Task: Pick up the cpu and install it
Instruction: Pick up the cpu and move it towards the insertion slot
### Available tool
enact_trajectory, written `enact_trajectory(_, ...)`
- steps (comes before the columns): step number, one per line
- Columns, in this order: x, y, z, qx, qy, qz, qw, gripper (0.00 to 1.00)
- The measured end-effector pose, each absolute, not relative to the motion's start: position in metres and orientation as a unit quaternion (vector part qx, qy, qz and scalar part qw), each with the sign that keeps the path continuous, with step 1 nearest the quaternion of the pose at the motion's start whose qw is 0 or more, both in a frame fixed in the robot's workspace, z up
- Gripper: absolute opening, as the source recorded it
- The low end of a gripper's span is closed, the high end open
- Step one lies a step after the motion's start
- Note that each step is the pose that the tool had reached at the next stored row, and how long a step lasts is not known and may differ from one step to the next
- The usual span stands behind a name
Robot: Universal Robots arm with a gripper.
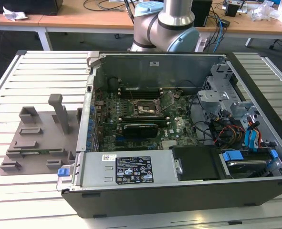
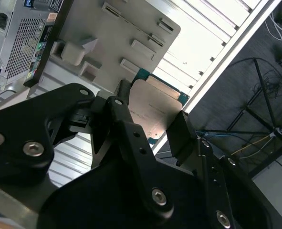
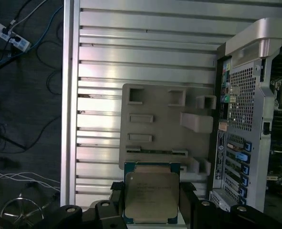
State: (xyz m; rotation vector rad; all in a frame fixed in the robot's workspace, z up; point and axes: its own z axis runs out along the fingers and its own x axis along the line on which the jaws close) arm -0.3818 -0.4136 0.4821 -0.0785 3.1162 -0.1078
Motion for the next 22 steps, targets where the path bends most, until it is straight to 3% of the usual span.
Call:
enact_trajectory(7,-0.382,-0.413,0.487,-0.025,0.999,-0.036,0.011,0.55)
enact_trajectory(12,-0.382,-0.413,0.487,-0.025,1.0,-0.016,0.012,0.55)
enact_trajectory(22,-0.367,-0.413,0.469,-0.025,0.999,-0.016,0.012,0.55)
